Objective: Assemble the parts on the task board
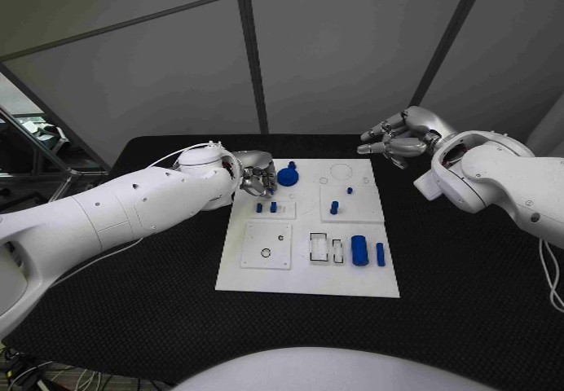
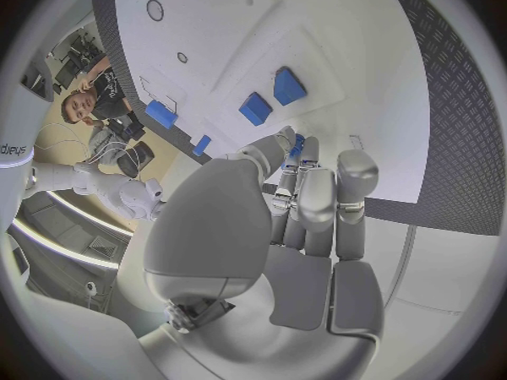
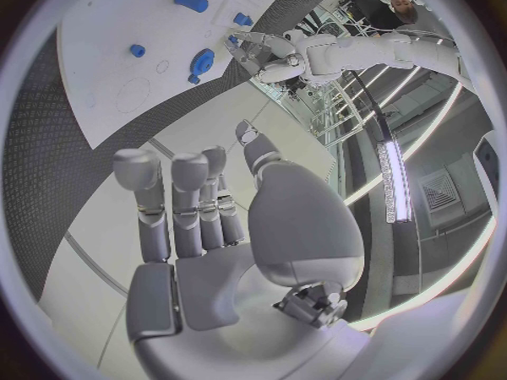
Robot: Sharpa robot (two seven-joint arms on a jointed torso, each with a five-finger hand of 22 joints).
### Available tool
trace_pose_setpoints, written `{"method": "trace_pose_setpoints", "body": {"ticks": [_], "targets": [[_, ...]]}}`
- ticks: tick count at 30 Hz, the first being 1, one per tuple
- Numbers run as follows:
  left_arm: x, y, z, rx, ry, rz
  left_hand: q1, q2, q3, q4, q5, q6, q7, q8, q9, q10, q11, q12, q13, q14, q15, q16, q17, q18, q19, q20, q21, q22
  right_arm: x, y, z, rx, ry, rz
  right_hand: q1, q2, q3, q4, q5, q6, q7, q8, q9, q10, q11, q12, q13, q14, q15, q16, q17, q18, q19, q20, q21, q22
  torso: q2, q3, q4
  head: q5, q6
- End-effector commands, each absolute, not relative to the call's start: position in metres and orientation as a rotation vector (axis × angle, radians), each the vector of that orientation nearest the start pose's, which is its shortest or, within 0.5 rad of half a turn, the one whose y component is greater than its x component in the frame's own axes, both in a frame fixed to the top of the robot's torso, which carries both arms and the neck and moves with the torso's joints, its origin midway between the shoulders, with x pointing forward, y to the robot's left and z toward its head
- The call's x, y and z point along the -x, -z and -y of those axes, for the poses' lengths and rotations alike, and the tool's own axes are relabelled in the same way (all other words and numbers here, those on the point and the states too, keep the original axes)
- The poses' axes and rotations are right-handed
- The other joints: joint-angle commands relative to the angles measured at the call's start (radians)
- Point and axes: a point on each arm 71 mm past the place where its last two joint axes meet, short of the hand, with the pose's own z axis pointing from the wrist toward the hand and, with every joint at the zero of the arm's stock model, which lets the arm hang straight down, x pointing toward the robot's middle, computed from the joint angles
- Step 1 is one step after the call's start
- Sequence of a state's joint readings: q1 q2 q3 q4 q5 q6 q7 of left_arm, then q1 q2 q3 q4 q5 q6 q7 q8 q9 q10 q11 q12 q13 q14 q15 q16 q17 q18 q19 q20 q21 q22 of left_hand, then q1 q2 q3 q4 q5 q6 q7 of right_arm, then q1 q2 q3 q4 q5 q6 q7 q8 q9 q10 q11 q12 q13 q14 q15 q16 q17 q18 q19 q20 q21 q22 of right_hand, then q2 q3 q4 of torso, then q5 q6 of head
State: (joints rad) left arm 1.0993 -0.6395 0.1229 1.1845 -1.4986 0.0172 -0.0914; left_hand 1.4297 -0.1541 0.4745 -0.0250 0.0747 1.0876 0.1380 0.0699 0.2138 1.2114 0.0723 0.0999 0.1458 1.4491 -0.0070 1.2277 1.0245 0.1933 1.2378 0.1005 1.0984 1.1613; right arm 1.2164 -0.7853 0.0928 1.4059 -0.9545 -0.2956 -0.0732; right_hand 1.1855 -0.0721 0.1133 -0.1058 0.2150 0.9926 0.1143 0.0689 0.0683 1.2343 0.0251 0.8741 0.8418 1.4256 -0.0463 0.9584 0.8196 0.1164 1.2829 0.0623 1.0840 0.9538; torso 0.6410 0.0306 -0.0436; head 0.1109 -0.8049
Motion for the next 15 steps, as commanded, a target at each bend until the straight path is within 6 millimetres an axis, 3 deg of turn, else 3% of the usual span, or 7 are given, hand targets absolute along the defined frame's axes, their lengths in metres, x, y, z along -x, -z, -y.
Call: {"method": "trace_pose_setpoints", "body": {"ticks": [1, 11, 15], "targets": [[-0.5373, 0.2261, -0.1944, -0.136, 0.551, -1.951, -0.012, -0.006, -0.003, 0.000, -0.007, -0.024, 0.003, -0.009, -0.008, -0.010, 0.004, -0.006, -0.004, -0.001, 0.003, -0.006, -0.004, -0.068, -0.006, 0.003, -0.006, -0.002, -0.5275, 0.1403, 0.2121, -0.373, -0.907, -1.648, -0.004, 0.004, 0.001, -0.005, 0.005, -0.003, -0.004, -0.003, 0.000, -0.008, 0.000, -0.002, -0.001, 0.006, -0.001, -0.004, 0.001, 0.012, 0.006, 0.001, -0.002, 0.000, 0.000, -0.0001, 0.0000, -0.001, 0.001], [-0.5378, 0.2261, -0.1970, -0.127, 0.542, -1.945, -0.031, -0.030, -0.003, 0.009, -0.011, -0.102, 0.008, -0.009, -0.050, -0.048, 0.013, -0.030, -0.027, -0.005, 0.010, -0.013, -0.026, -0.065, -0.013, 0.009, -0.022, -0.010, -0.5279, 0.1404, 0.2138, -0.376, -0.901, -1.647, -0.004, 0.004, 0.002, -0.007, 0.005, -0.003, -0.004, -0.003, 0.000, -0.012, 0.000, -0.009, -0.009, 0.004, -0.001, -0.016, -0.009, 0.015, 0.000, 0.001, -0.016, -0.015, -0.001, -0.0003, 0.0008, -0.003, 0.003], [-0.5376, 0.2252, -0.1979, -0.124, 0.543, -1.934, -0.036, -0.041, -0.011, 0.014, -0.011, -0.153, -0.008, -0.008, -0.073, -0.069, 0.018, -0.033, -0.038, -0.007, 0.014, -0.016, -0.036, -0.064, -0.016, 0.013, -0.032, -0.016, -0.5285, 0.1407, 0.2149, -0.377, -0.897, -1.647, -0.004, 0.003, 0.004, -0.011, 0.006, -0.003, -0.003, -0.004, 0.000, -0.052, 0.002, -0.076, -0.077, 0.001, 0.000, -0.028, -0.016, 0.017, -0.005, 0.002, -0.030, -0.029, -0.001, -0.0005, 0.0012, -0.003, 0.004]]}}
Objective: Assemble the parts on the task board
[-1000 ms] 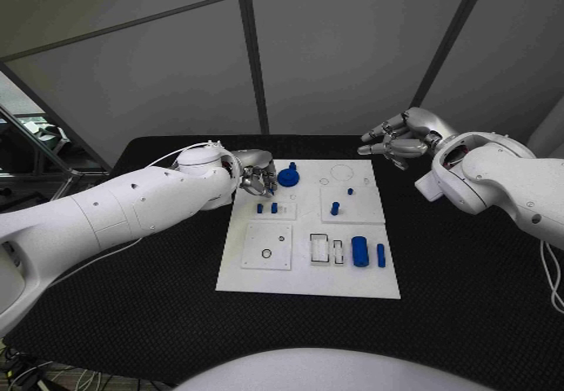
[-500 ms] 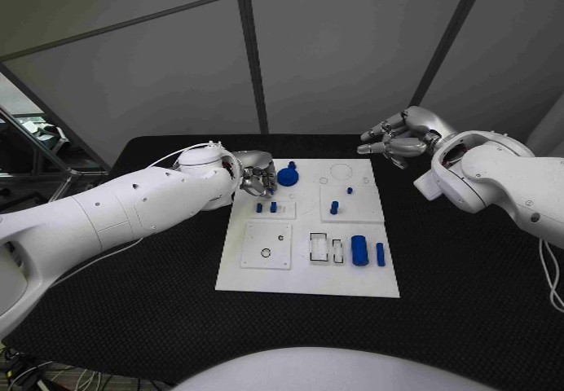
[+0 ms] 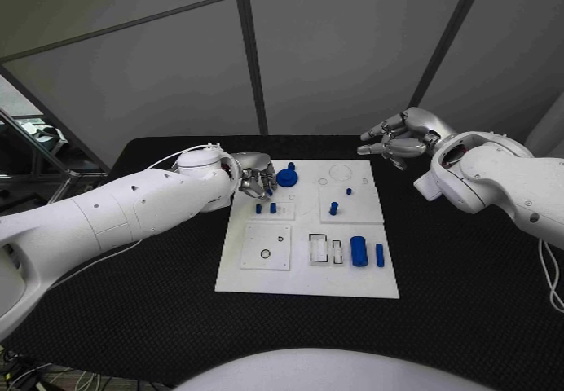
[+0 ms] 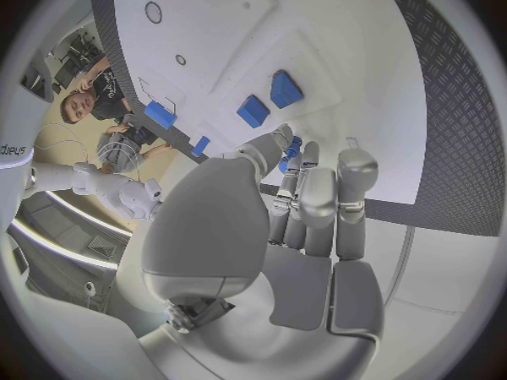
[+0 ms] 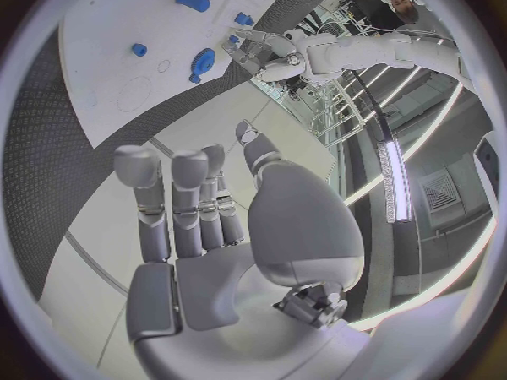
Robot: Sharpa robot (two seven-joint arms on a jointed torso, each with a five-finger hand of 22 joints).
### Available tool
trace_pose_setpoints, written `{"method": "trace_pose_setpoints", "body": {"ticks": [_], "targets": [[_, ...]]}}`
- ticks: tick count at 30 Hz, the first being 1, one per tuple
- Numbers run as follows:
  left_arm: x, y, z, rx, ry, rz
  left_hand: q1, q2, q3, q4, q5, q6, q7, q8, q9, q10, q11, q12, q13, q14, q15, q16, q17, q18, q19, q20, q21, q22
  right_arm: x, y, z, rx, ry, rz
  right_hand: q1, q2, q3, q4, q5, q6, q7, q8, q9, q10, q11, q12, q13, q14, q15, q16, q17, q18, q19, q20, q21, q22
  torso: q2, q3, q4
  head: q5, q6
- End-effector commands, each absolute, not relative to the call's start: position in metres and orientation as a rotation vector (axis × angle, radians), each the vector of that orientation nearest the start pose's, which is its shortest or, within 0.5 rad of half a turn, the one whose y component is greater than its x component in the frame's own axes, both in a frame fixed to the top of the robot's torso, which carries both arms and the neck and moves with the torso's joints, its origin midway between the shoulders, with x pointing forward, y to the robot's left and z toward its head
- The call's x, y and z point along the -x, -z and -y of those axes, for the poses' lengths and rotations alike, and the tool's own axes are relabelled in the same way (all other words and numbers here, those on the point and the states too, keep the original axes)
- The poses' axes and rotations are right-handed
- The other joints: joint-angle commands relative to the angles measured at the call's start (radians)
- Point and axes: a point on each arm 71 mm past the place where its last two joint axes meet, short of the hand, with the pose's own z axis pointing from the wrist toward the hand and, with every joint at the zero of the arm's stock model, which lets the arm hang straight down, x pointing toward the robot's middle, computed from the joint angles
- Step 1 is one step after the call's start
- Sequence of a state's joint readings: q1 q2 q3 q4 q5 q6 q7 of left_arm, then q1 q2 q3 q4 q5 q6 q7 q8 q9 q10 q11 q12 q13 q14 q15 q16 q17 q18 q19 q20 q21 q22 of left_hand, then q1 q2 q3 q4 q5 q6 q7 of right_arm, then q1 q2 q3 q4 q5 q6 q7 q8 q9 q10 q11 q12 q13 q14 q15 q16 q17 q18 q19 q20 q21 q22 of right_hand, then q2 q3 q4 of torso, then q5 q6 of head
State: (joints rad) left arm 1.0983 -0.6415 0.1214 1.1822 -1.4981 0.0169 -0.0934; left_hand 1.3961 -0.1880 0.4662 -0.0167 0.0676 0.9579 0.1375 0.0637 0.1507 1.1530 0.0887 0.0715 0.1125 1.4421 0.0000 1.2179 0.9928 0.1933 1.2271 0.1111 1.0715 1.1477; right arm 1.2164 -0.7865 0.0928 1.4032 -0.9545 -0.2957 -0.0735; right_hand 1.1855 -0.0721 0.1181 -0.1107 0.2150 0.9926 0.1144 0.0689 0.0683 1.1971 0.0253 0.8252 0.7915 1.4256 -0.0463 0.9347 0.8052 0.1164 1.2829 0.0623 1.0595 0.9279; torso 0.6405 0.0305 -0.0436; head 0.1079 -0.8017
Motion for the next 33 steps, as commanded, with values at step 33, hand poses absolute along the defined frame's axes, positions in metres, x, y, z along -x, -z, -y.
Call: {"method": "trace_pose_setpoints", "body": {"ticks": [33], "targets": [[-0.536, 0.176, -0.282, 0.544, 1.008, -1.705, 0.008, 0.036, -0.061, 0.054, -0.001, 0.066, 0.009, 0.074, -0.039, 0.033, -0.006, 0.070, -0.002, -0.110, -0.001, -0.221, -0.319, -0.013, -0.148, 0.001, -0.277, -0.205, -0.529, 0.161, 0.207, 0.189, -0.525, -1.664, 0.014, 0.015, 0.205, -0.175, -0.009, 0.133, 0.010, -0.004, 0.002, -0.044, 0.038, -0.666, -0.587, 0.069, 0.029, 0.213, 0.267, -0.031, 0.118, 0.023, 0.199, 0.254, 0.001, 0.0012, 0.0000, -0.055, 0.040]]}}
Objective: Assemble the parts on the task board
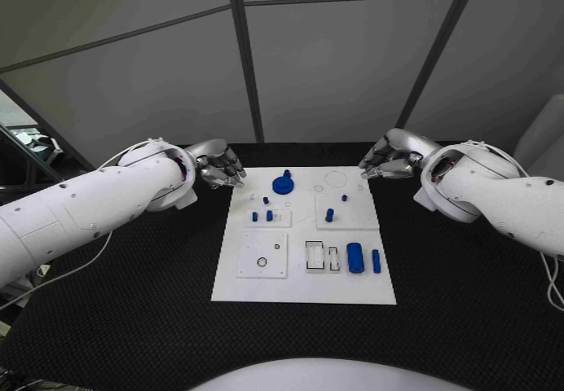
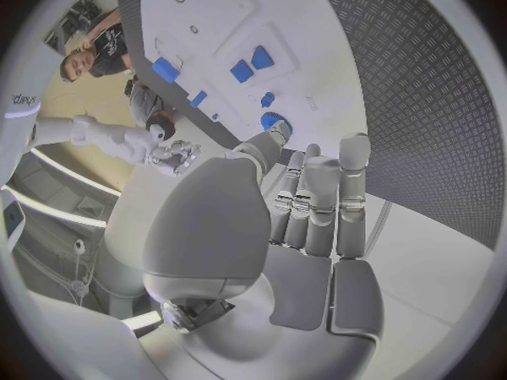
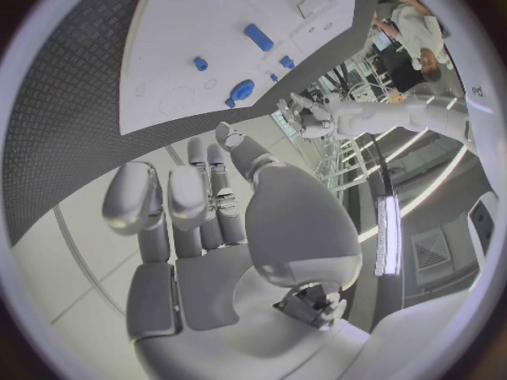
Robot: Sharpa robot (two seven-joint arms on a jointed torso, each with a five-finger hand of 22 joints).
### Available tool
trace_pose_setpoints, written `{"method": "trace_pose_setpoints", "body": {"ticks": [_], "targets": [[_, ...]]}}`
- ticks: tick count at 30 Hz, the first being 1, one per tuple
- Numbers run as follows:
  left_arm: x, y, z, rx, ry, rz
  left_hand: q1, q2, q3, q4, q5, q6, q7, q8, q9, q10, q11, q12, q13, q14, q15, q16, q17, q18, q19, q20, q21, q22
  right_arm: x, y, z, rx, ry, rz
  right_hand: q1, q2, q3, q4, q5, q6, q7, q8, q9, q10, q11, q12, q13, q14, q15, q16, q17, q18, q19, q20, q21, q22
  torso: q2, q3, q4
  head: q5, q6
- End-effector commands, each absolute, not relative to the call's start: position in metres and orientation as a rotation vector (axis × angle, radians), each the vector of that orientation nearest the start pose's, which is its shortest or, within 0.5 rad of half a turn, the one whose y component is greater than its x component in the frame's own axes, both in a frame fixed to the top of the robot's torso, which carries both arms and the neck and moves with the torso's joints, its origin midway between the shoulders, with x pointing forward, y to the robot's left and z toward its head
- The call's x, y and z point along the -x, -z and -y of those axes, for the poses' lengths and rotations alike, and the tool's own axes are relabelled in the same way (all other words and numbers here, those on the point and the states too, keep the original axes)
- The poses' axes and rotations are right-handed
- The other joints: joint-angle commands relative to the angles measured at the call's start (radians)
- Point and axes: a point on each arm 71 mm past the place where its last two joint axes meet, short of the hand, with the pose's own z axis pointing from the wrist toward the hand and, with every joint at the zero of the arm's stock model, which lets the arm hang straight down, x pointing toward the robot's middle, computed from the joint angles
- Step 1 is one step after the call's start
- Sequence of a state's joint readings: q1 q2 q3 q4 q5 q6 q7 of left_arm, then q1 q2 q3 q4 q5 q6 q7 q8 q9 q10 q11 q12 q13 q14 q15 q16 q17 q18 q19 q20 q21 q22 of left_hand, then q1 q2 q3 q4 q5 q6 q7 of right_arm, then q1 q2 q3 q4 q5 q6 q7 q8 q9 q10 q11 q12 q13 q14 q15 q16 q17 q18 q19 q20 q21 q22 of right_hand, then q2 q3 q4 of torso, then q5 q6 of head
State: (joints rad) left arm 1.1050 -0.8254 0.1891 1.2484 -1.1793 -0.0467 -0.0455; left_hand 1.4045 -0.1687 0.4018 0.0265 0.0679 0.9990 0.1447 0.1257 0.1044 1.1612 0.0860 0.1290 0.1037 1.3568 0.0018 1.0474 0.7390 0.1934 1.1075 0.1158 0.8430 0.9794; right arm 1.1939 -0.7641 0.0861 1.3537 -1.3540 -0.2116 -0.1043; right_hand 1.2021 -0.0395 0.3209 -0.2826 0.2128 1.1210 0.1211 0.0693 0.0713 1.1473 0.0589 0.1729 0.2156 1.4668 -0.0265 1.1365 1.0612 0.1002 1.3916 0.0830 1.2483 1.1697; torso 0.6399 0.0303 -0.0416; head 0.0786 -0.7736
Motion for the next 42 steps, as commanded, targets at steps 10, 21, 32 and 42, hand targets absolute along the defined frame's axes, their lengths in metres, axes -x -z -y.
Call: {"method": "trace_pose_setpoints", "body": {"ticks": [10, 21, 32, 42], "targets": [[-0.524, 0.168, -0.283, 1.063, 1.481, -1.473, 0.001, 0.036, 0.019, 0.010, 0.009, 0.045, 0.006, 0.009, 0.025, 0.030, -0.004, 0.015, 0.035, -0.112, 0.002, -0.261, -0.236, -0.009, -0.081, -0.004, -0.170, -0.114, -0.521, 0.182, 0.188, 0.350, -0.469, -1.669, 0.004, -0.048, 0.001, -0.004, -0.010, -0.032, 0.018, -0.008, -0.006, -0.012, 0.021, -0.074, -0.062, 0.026, 0.019, 0.041, 0.036, -0.018, 0.012, 0.014, 0.034, 0.038, 0.002, -0.0014, -0.0006, -0.067, 0.028], [-0.518, 0.167, -0.276, 1.111, 1.580, -1.452, 0.001, 0.034, 0.016, 0.000, 0.006, 0.042, 0.010, 0.002, 0.030, 0.023, 0.001, 0.011, 0.044, -0.121, 0.006, -0.301, -0.256, -0.011, -0.085, -0.001, -0.200, -0.134, -0.521, 0.195, 0.168, 0.392, -0.470, -1.686, 0.037, -0.044, 0.014, -0.006, 0.021, -0.065, 0.031, -0.008, -0.007, -0.024, 0.033, -0.104, -0.099, 0.018, 0.028, 0.018, -0.007, -0.026, 0.028, 0.022, 0.072, 0.082, 0.002, -0.0015, -0.0010, -0.059, 0.021], [-0.515, 0.165, -0.271, 1.096, 1.620, -1.460, 0.004, 0.033, 0.015, -0.006, 0.006, 0.039, 0.011, -0.001, 0.031, 0.021, 0.002, 0.010, 0.047, -0.126, 0.008, -0.314, -0.262, -0.011, -0.089, 0.000, -0.210, -0.139, -0.524, 0.208, 0.159, 0.406, -0.459, -1.742, 0.046, -0.034, 0.031, -0.005, 0.031, -0.073, 0.033, -0.006, -0.006, -0.020, 0.035, -0.106, -0.111, 0.021, 0.029, 0.032, -0.002, -0.031, 0.038, 0.025, 0.093, 0.107, 0.002, -0.0015, -0.0013, -0.049, 0.018], [-0.514, 0.164, -0.267, 1.084, 1.633, -1.465, 0.004, 0.033, 0.015, -0.007, 0.006, 0.039, 0.012, -0.002, 0.031, 0.020, 0.003, 0.010, 0.048, -0.127, 0.008, -0.316, -0.263, -0.012, -0.089, 0.000, -0.212, -0.140, -0.529, 0.215, 0.158, 0.407, -0.442, -1.770, 0.044, -0.009, 0.059, 0.000, 0.032, -0.062, 0.031, -0.003, -0.004, -0.007, 0.033, -0.106, -0.126, 0.021, 0.027, 0.045, 0.001, -0.032, 0.041, 0.023, 0.102, 0.117, 0.002, -0.0008, -0.0019, -0.049, 0.017]]}}
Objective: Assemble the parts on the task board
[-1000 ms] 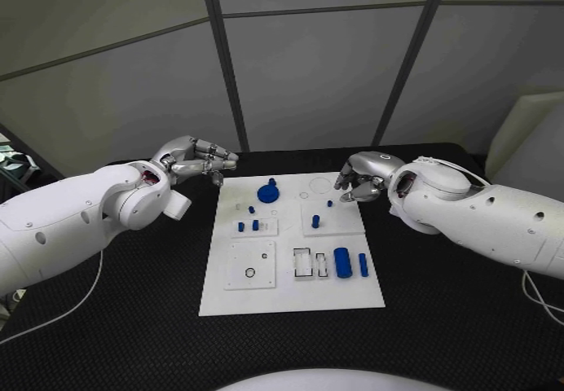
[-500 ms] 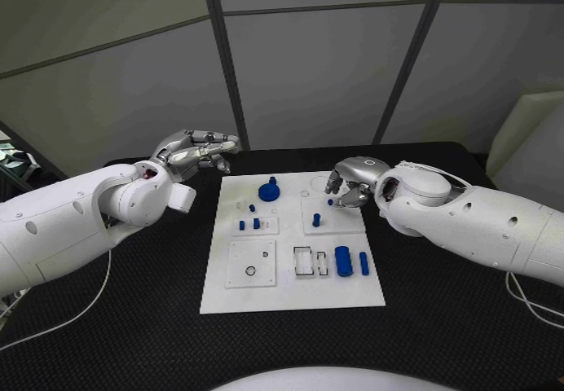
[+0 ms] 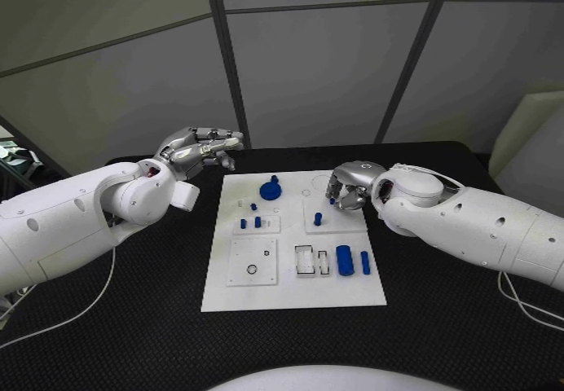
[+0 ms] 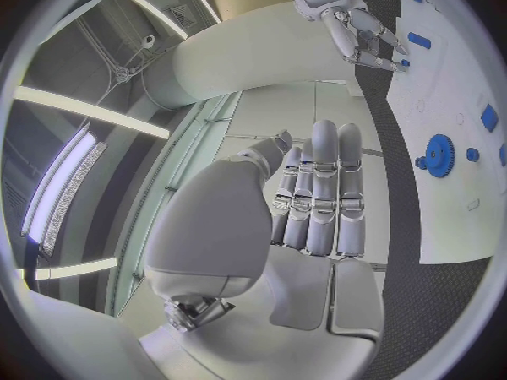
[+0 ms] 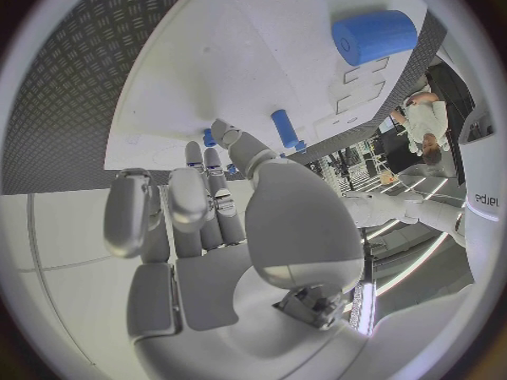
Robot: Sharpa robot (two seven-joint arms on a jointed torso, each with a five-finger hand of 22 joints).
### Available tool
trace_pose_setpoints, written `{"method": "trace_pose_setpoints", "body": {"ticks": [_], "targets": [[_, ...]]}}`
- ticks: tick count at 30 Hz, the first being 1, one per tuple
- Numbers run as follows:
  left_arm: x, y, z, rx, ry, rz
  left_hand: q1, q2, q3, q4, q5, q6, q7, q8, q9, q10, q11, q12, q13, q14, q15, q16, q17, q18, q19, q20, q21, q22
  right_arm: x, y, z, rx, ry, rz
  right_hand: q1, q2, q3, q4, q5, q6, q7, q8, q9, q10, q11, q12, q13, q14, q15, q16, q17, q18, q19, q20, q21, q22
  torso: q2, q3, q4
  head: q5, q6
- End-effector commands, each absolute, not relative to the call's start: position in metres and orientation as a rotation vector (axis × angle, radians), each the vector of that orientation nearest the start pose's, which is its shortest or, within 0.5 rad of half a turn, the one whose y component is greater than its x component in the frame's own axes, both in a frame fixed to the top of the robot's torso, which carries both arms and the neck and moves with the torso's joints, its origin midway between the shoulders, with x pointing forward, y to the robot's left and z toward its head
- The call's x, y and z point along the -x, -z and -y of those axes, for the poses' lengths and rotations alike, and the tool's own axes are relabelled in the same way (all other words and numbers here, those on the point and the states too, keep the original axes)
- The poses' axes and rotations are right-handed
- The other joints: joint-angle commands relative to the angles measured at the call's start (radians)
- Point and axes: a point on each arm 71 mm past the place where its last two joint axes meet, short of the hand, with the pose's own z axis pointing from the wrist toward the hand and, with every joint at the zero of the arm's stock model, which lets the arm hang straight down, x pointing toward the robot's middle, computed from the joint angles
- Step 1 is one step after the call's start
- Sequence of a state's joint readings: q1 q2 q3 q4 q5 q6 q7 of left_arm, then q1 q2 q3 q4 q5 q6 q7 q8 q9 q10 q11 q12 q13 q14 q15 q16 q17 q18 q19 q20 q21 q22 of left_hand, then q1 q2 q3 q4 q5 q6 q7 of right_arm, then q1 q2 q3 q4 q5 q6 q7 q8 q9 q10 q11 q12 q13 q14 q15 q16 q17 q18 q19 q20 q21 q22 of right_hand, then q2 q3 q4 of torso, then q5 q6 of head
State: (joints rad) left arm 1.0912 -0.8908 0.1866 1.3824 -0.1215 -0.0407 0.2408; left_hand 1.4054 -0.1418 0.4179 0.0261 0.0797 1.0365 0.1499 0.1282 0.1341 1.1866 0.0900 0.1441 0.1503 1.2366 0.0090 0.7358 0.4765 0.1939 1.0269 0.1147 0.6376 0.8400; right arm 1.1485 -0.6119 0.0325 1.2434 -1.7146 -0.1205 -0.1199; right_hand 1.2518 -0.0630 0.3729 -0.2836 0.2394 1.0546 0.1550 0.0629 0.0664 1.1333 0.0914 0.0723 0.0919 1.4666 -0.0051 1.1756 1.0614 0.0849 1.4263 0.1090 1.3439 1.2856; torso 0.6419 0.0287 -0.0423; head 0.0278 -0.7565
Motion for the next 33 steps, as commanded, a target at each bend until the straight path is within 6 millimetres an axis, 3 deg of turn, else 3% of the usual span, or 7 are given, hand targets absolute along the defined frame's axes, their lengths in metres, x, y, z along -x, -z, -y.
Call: {"method": "trace_pose_setpoints", "body": {"ticks": [1, 10, 19, 24, 32, 33], "targets": [[-0.5135, 0.1637, -0.2668, 1.082, 1.633, -1.466, 0.003, 0.006, -0.001, -0.007, -0.006, 0.001, 0.007, -0.004, 0.002, -0.005, -0.001, -0.006, 0.002, -0.007, 0.001, -0.005, -0.001, -0.012, -0.009, 0.002, -0.006, -0.001, -0.5294, 0.2157, 0.1574, 0.408, -0.443, -1.771, -0.007, 0.017, 0.010, 0.001, 0.005, 0.005, -0.003, 0.003, 0.001, 0.008, 0.000, -0.005, -0.004, 0.021, 0.005, 0.006, 0.000, -0.016, 0.006, -0.003, 0.007, 0.002, 0.000, 0.0010, -0.0015, 0.003, -0.001], [-0.5139, 0.1640, -0.2656, 1.078, 1.634, -1.469, 0.001, 0.007, -0.002, -0.007, -0.006, 0.001, 0.008, -0.005, 0.002, -0.006, 0.000, -0.006, 0.003, -0.008, 0.002, -0.009, -0.003, -0.012, -0.010, 0.002, -0.009, -0.003, -0.5300, 0.2209, 0.1518, 0.418, -0.454, -1.787, -0.024, 0.040, 0.030, 0.010, 0.004, 0.022, -0.008, 0.007, 0.003, 0.023, -0.004, -0.004, -0.015, 0.021, 0.003, 0.014, -0.001, -0.018, 0.007, -0.004, 0.015, 0.011, 0.000, 0.0008, -0.0016, 0.003, -0.003], [-0.5141, 0.1646, -0.2663, 1.074, 1.629, -1.479, -0.001, 0.007, -0.003, -0.007, -0.008, 0.000, 0.009, -0.006, 0.002, -0.008, 0.001, -0.007, 0.003, -0.008, 0.003, -0.011, -0.004, -0.012, -0.010, 0.003, -0.012, -0.004, -0.5310, 0.2233, 0.1535, 0.402, -0.435, -1.795, -0.036, 0.081, 0.036, 0.028, 0.002, 0.116, -0.044, 0.041, 0.024, 0.127, -0.041, 0.025, -0.008, 0.021, -0.026, 0.022, -0.015, -0.039, 0.052, -0.027, 0.089, 0.105, -0.001, 0.0011, -0.0006, 0.006, -0.009], [-0.5142, 0.1649, -0.2667, 1.074, 1.627, -1.483, -0.001, 0.006, -0.004, -0.007, -0.009, -0.001, 0.009, -0.007, 0.003, -0.008, 0.001, -0.007, 0.004, -0.008, 0.003, -0.012, -0.004, -0.012, -0.010, 0.003, -0.013, -0.005, -0.5306, 0.2226, 0.1527, 0.395, -0.430, -1.777, -0.026, 0.096, 0.037, 0.025, 0.003, 0.138, -0.051, 0.049, 0.032, 0.157, -0.051, 0.028, -0.004, 0.023, -0.035, 0.028, -0.014, -0.046, 0.065, -0.037, 0.111, 0.132, -0.001, 0.0012, -0.0015, 0.007, -0.011], [-0.5145, 0.1653, -0.2673, 1.075, 1.626, -1.487, -0.001, 0.006, -0.004, -0.008, -0.011, -0.001, 0.009, -0.007, 0.003, -0.009, 0.001, -0.008, 0.004, -0.007, 0.003, -0.012, -0.004, -0.012, -0.010, 0.003, -0.014, -0.005, -0.5283, 0.2183, 0.1525, 0.377, -0.449, -1.709, -0.017, 0.100, 0.041, 0.016, 0.004, 0.143, -0.053, 0.047, 0.036, 0.166, -0.054, 0.022, -0.005, 0.023, -0.038, 0.029, -0.019, -0.050, 0.074, -0.042, 0.125, 0.151, -0.002, 0.0010, -0.0015, 0.008, -0.013], [-0.5145, 0.1654, -0.2675, 1.075, 1.626, -1.488, 0.000, 0.006, -0.004, -0.009, -0.011, -0.001, 0.009, -0.008, 0.003, -0.009, 0.001, -0.008, 0.004, -0.007, 0.003, -0.013, -0.005, -0.012, -0.010, 0.003, -0.014, -0.005, -0.5278, 0.2172, 0.1529, 0.373, -0.453, -1.696, -0.011, 0.101, 0.050, 0.011, -0.020, 0.141, -0.052, 0.044, 0.037, 0.166, -0.053, 0.018, -0.005, 0.022, -0.038, 0.029, -0.021, -0.051, 0.075, -0.042, 0.127, 0.153, -0.002, 0.0011, -0.0016, 0.008, -0.013]]}}
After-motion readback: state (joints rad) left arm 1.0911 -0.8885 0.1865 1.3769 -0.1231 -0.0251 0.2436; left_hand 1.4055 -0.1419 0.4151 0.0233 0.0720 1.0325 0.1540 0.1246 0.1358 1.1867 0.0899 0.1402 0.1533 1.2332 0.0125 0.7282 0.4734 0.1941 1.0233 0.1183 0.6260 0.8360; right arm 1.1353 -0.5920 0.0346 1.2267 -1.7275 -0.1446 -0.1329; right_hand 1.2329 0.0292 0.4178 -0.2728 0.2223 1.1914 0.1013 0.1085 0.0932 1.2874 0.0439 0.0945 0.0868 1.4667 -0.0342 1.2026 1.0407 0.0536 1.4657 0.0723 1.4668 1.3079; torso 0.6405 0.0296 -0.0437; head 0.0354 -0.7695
